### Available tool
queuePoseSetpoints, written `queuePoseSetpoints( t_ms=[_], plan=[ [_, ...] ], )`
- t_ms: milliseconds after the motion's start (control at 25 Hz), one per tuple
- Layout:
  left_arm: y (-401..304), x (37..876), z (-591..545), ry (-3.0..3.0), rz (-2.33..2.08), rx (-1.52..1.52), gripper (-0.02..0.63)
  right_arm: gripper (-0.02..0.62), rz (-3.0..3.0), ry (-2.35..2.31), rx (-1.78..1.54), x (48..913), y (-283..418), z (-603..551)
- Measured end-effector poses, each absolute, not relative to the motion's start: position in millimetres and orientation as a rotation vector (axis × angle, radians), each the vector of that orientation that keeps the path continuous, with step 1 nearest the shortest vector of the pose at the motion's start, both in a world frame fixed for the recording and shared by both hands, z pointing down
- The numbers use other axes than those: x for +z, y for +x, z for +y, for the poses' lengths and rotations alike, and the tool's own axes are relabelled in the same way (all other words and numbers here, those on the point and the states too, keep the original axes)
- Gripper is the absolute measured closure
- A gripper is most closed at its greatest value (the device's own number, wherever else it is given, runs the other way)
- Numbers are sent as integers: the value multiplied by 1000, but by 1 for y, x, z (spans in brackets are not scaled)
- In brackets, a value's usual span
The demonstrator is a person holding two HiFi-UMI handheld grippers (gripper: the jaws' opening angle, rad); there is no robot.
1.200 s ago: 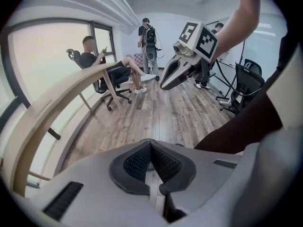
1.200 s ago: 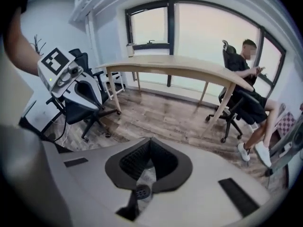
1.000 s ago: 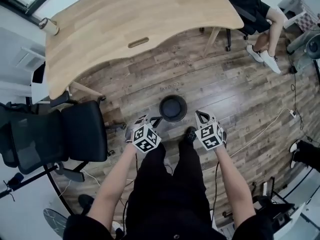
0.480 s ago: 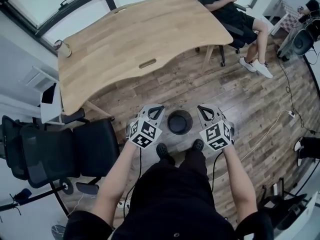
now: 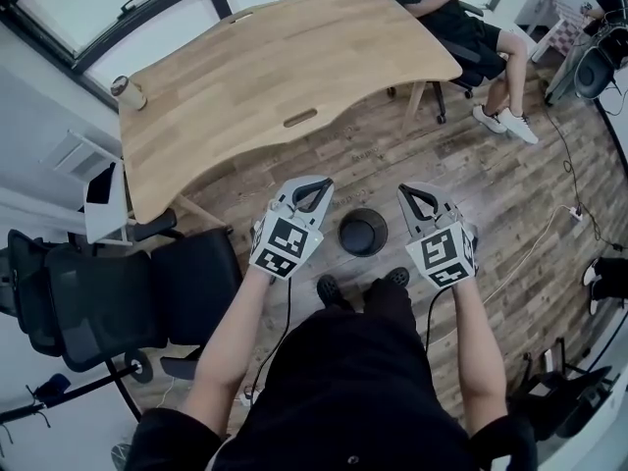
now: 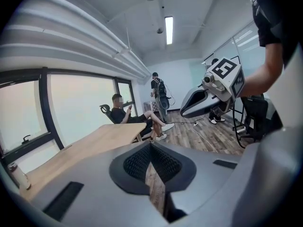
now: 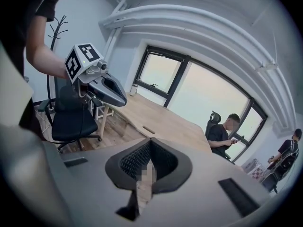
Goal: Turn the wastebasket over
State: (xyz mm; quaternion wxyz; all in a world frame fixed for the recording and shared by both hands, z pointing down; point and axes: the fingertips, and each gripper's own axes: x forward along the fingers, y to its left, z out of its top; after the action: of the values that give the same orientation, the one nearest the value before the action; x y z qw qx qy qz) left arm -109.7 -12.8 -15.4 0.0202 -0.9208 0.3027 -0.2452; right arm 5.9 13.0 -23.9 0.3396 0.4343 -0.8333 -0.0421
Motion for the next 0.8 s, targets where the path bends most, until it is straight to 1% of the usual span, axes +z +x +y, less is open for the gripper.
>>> queuePoseSetpoints(
  t_ms=[800],
  plan=[
    [-114, -23, -23, -2875, 982, -708, 589, 563, -2157, 1184, -117, -32, 12, 0]
  ],
)
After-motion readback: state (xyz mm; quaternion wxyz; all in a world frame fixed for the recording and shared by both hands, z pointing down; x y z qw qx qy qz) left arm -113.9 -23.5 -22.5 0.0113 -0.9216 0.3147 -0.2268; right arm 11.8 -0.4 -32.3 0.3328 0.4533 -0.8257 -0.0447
